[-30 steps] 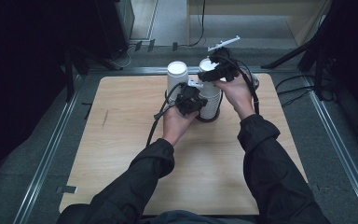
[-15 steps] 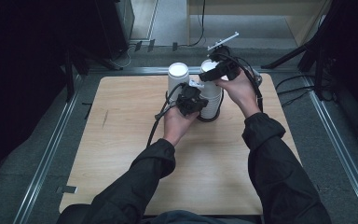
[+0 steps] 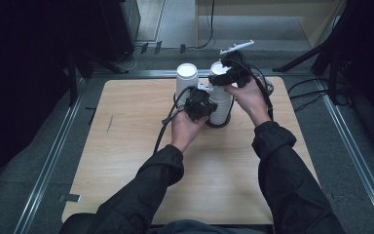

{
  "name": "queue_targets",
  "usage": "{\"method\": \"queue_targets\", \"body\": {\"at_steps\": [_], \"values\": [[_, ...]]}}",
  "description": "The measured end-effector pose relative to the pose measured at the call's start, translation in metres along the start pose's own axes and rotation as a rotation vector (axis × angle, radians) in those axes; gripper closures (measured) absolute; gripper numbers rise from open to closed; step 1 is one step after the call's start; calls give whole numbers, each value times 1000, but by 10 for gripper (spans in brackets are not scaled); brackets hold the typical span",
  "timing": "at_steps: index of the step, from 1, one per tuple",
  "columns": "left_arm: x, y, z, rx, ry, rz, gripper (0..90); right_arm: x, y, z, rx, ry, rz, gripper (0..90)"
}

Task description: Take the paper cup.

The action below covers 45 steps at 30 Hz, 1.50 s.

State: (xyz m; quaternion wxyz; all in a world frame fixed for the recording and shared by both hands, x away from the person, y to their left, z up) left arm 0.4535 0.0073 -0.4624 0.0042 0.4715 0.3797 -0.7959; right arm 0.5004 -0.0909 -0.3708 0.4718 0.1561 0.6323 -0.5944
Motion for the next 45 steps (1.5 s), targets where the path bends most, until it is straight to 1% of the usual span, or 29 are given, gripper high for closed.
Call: {"method": "queue_targets", "body": {"at_steps": [1,2,5,8,15,17,21,23,25,32,33,34,35,36,37,38,39,41,43,45], "values": [[0,0,1,1,3,-3,900,1,-1,-1,10,9,11,249],[0,0,1,1,3,-3,900,1,-1,-1,10,9,11,249],[0,0,1,2,4,-8,900,1,-1,-2,33,22,6,249],[0,0,1,3,3,-7,900,1,-1,-3,38,23,-2,251],[-1,0,1,1,6,-11,900,0,-1,-3,45,33,-2,254],[-1,0,1,2,1,-7,900,0,-2,-4,51,31,3,254],[-2,0,2,4,18,-3,900,-1,-3,-6,65,25,14,254],[-3,-1,1,-4,19,-5,900,-2,-4,-8,73,25,22,254],[-3,-2,1,-5,18,-11,900,-2,-3,-8,73,25,24,253],[-3,-2,0,-5,12,-8,900,-2,-3,-7,78,38,19,251],[-2,-1,0,-5,13,-11,900,-3,-4,-7,79,38,24,253],[-2,1,0,-8,13,-17,900,-4,-5,-6,82,43,46,260],[-2,1,0,-8,13,-17,900,-4,-5,-6,82,43,46,260],[-1,1,0,-8,14,-22,900,-7,-11,-3,84,69,100,262],[-1,2,1,-7,12,-20,900,-12,-19,1,73,106,145,263],[-1,3,2,-4,12,-18,900,-23,-30,10,37,144,171,264],[-2,3,3,2,12,-14,900,-23,-30,10,37,144,171,264],[-3,3,5,8,13,-8,900,-32,-39,14,33,126,165,263],[-3,3,6,20,10,-11,899,-37,-44,17,24,120,158,262],[-3,2,7,40,7,-17,898,-40,-50,19,-2,129,154,261]]}}
Point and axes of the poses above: each handheld gripper's, and its own axes: y roughly forward along the jaws, x roughly out of its underside, z roughly to its right, the point moved 4 cm from there along y, roughly forward along the jaws, and after that the axes turned 12 degrees about x, right-handed, at the moved point
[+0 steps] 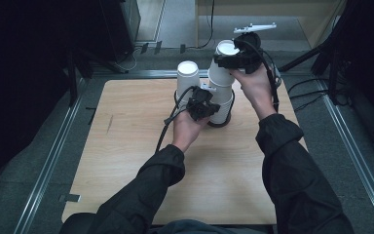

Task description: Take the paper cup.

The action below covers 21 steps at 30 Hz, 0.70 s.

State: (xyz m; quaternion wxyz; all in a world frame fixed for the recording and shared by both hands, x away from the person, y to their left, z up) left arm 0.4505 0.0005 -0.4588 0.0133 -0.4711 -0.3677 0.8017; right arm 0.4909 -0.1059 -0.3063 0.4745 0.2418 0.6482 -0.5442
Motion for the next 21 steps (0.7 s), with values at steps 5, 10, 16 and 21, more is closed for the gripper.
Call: {"method": "queue_targets", "body": {"at_steps": [5,10,16,21], "values": [[-1,-8,4,51,1,-8,846,-9,-17,2,-41,-34,-21,258],[0,-19,10,95,21,-26,778,-10,-37,5,-82,-69,-16,258],[5,-38,20,152,47,-19,691,-2,-52,9,-101,-105,-22,257],[14,-53,28,237,67,-29,614,10,-62,13,-134,-103,-22,256]]}}
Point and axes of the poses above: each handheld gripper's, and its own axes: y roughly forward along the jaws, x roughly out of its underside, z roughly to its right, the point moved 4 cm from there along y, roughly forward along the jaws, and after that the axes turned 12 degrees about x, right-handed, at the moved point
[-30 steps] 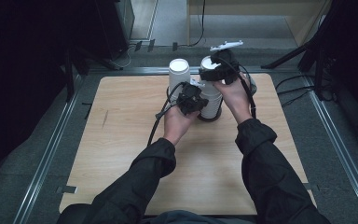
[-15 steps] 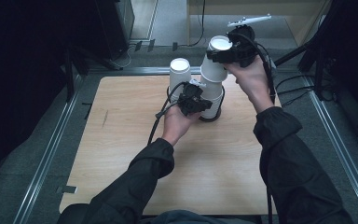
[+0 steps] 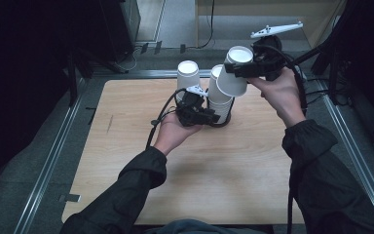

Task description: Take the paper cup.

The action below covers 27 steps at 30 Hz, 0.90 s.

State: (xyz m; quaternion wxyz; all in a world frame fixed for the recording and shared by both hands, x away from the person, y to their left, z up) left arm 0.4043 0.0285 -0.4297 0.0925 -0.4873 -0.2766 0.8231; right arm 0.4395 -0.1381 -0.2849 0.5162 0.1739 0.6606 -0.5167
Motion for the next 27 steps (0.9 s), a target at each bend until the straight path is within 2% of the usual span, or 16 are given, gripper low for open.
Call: {"method": "queue_targets", "body": {"at_steps": [3,5,8,9,10,13,14,15,20,23,24,25,27], "values": [[6,-5,7,35,21,-14,568,9,-4,-2,-30,-7,-3,256],[10,-8,10,64,20,-11,546,15,-6,-4,-37,-19,1,255],[17,-14,14,77,43,-28,499,31,-8,-6,-59,-34,3,255],[20,-15,15,80,52,-33,499,31,-8,-6,-59,-34,3,255],[26,-19,15,90,58,-34,479,39,-9,-7,-85,-32,3,255],[31,-23,14,96,55,-32,467,48,-8,-9,-112,-30,4,255],[34,-25,14,110,57,-23,446,57,-7,-11,-113,-46,-2,255],[37,-28,13,117,58,-14,446,57,-7,-11,-113,-46,-2,255],[51,-33,7,129,65,-9,418,85,-1,-21,-175,-74,-53,254],[58,-35,4,166,45,-22,390,103,8,-25,-267,-28,-113,252],[62,-36,2,182,46,-29,386,113,12,-28,-273,-35,-122,252],[62,-36,2,182,46,-29,373,113,12,-28,-273,-35,-122,252],[65,-38,0,169,68,-34,361,124,16,-34,-275,-65,-135,252]]}}
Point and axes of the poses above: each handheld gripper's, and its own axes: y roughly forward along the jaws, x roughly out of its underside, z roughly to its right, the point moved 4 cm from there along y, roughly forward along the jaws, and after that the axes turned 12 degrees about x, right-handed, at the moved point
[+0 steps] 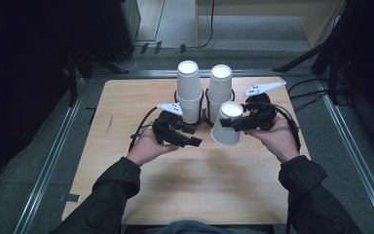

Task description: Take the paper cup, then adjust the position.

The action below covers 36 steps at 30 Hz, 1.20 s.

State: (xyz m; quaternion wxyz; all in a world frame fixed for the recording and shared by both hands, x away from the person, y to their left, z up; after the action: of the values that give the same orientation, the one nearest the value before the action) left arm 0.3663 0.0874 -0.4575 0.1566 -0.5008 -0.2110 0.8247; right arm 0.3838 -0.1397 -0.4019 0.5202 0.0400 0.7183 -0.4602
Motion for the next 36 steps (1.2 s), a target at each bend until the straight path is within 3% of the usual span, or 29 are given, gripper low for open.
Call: {"method": "queue_targets", "body": {"at_steps": [3,8,10,15,25,30,36], "values": [[5,-1,2,9,19,-14,312,17,12,-11,-29,-56,13,252],[11,-1,4,18,26,-29,249,28,20,-21,-58,-92,51,251],[13,-1,5,37,23,-21,184,34,26,-27,-84,-106,60,250],[21,2,10,48,46,-43,120,39,32,-36,-107,-133,49,249],[31,4,14,1,57,-55,0,50,39,-49,-168,-133,74,247],[33,7,13,-1,53,-48,0,50,45,-57,-188,-147,72,245],[32,11,9,3,51,-24,0,47,47,-59,-226,-127,96,245]]}}
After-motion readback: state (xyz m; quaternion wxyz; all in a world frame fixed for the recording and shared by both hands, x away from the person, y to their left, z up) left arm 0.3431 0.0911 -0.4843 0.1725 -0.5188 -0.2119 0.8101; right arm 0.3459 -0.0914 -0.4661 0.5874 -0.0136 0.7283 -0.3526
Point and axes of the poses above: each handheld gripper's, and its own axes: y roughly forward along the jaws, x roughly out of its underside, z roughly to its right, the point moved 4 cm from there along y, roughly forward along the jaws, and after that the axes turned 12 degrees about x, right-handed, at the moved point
